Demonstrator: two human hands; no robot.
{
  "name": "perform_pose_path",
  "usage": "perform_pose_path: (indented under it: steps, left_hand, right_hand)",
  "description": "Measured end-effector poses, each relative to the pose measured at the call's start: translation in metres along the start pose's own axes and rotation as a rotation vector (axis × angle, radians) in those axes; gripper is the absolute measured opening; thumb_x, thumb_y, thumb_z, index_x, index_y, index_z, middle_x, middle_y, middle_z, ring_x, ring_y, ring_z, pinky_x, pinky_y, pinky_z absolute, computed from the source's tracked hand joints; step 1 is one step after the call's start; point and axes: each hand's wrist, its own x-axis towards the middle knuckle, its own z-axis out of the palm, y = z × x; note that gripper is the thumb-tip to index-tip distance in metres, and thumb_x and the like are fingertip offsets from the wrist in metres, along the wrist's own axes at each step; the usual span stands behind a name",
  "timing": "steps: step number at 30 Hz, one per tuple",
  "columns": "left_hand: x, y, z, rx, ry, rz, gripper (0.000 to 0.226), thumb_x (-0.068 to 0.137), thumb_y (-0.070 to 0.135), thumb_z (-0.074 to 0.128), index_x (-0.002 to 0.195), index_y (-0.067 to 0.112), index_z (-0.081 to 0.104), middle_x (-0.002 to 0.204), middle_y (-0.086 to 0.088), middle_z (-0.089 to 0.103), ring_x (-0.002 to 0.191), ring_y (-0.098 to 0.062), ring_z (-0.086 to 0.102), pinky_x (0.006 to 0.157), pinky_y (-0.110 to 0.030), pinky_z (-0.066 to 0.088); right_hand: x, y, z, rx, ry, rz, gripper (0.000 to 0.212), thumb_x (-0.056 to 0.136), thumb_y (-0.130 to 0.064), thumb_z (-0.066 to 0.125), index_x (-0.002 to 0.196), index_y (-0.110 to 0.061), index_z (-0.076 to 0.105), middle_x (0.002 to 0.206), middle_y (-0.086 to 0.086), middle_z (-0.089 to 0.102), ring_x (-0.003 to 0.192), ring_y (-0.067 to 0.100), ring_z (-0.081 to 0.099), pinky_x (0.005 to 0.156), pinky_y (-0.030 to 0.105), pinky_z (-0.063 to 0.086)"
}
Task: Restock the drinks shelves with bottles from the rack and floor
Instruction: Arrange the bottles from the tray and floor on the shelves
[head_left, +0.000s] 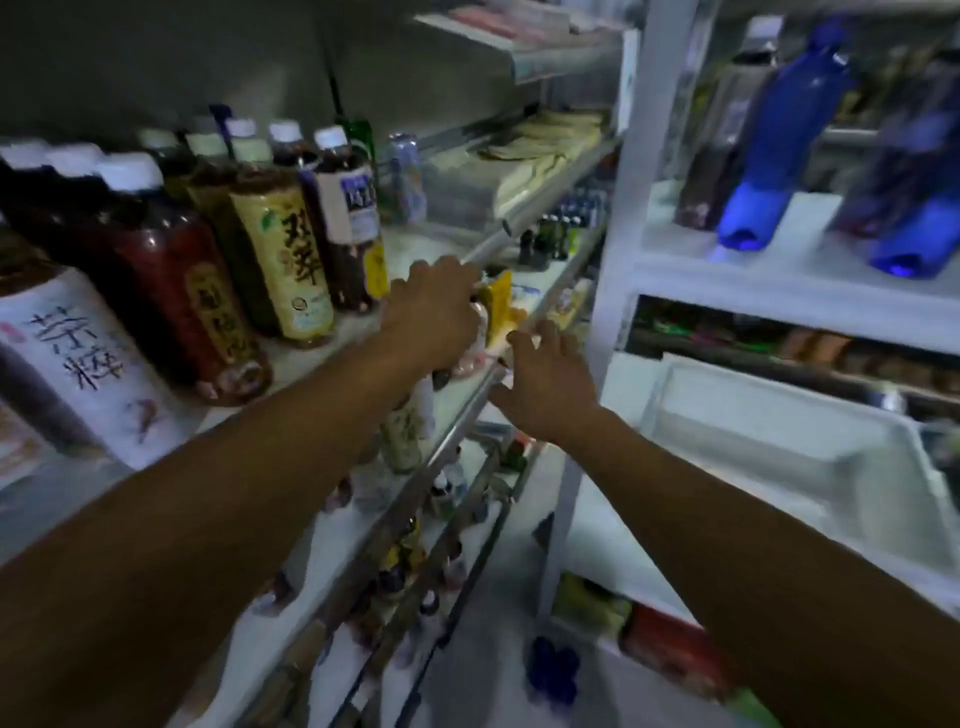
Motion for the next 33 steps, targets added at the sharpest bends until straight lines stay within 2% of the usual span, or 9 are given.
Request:
perform_pose_path:
  steps: [3,8,11,15,19,24,26,28,33]
  left_hand:
    - [-0.037,0.006,0.042,0.016,-0.118,0.128,0.043,0.092,0.018,0.050,0.135,0.021,0.050,0.136,-0.007,0.051,0.122,-0.035,0.049,0.098,-0.045,0.043]
    - [-0.097,0.035,0.105,-0.035,-0.303,0.193,0.054,0.093,0.016,0.051,0.145,0.022,0.037,0.144,-0.009,0.042,0.130,-0.039,0.039,0.102,-0.050,0.036]
    - [-0.134,0.056,0.141,-0.041,-0.377,0.272,0.059,0.090,0.014,0.053,0.146,0.020,0.036,0.144,-0.011,0.040,0.128,-0.039,0.040,0.099,-0.048,0.039]
    - [-0.182,0.078,0.193,-0.049,-0.528,0.312,0.064,0.090,0.013,0.056,0.148,0.021,0.030,0.155,-0.012,0.023,0.135,-0.038,0.031,0.102,-0.049,0.037]
    - [-0.219,0.095,0.242,-0.046,-0.610,0.319,0.062,0.089,0.010,0.057,0.145,0.022,0.033,0.150,-0.011,0.027,0.130,-0.039,0.035,0.098,-0.050,0.042]
    - [-0.250,0.099,0.293,-0.081,-0.751,0.264,0.053,0.090,0.013,0.054,0.141,0.018,0.041,0.146,-0.011,0.036,0.122,-0.036,0.046,0.098,-0.048,0.044]
    - [-0.260,0.096,0.310,-0.042,-0.812,0.214,0.057,0.092,0.015,0.052,0.146,0.019,0.034,0.152,-0.010,0.031,0.133,-0.034,0.037,0.104,-0.049,0.040]
    - [-0.270,0.089,0.327,-0.022,-0.863,0.123,0.066,0.092,0.017,0.056,0.151,0.022,0.027,0.154,-0.009,0.027,0.136,-0.035,0.032,0.104,-0.049,0.040]
    - [-0.296,0.064,0.385,-0.050,-0.926,-0.003,0.069,0.089,0.018,0.061,0.149,0.018,0.028,0.151,-0.012,0.029,0.130,-0.039,0.039,0.100,-0.049,0.043]
  right_hand:
    - [-0.052,0.006,0.020,-0.096,-0.036,0.125,0.078,0.089,-0.050,0.060,0.152,-0.018,0.029,0.161,0.016,0.013,0.143,0.040,0.023,0.109,0.046,0.033]
    - [-0.136,0.034,0.054,-0.134,-0.128,0.344,0.077,0.089,-0.044,0.061,0.152,-0.017,0.025,0.162,0.014,0.009,0.143,0.040,0.021,0.109,0.046,0.031]
    - [-0.178,0.054,0.077,-0.157,-0.198,0.448,0.078,0.087,-0.043,0.062,0.151,-0.015,0.026,0.161,0.016,0.009,0.141,0.041,0.023,0.107,0.047,0.032]
    - [-0.225,0.074,0.110,-0.143,-0.246,0.543,0.071,0.085,-0.037,0.062,0.146,-0.014,0.034,0.156,0.017,0.019,0.132,0.040,0.034,0.098,0.044,0.038]
    - [-0.255,0.100,0.144,-0.063,-0.320,0.626,0.067,0.085,-0.039,0.065,0.141,-0.016,0.037,0.147,0.012,0.027,0.127,0.038,0.037,0.098,0.046,0.040]
    - [-0.278,0.139,0.190,0.016,-0.479,0.670,0.070,0.089,-0.041,0.063,0.147,-0.017,0.033,0.154,0.013,0.022,0.137,0.041,0.029,0.101,0.049,0.038]
    - [-0.282,0.153,0.211,0.035,-0.536,0.659,0.072,0.090,-0.042,0.062,0.149,-0.017,0.030,0.158,0.014,0.017,0.139,0.041,0.027,0.102,0.049,0.039]
    - [-0.283,0.165,0.234,0.053,-0.583,0.636,0.072,0.090,-0.042,0.060,0.150,-0.016,0.029,0.159,0.014,0.016,0.137,0.041,0.029,0.102,0.049,0.038]
    - [-0.286,0.183,0.299,0.176,-0.660,0.699,0.073,0.089,-0.037,0.061,0.150,-0.016,0.029,0.153,0.012,0.023,0.133,0.038,0.031,0.100,0.047,0.037]
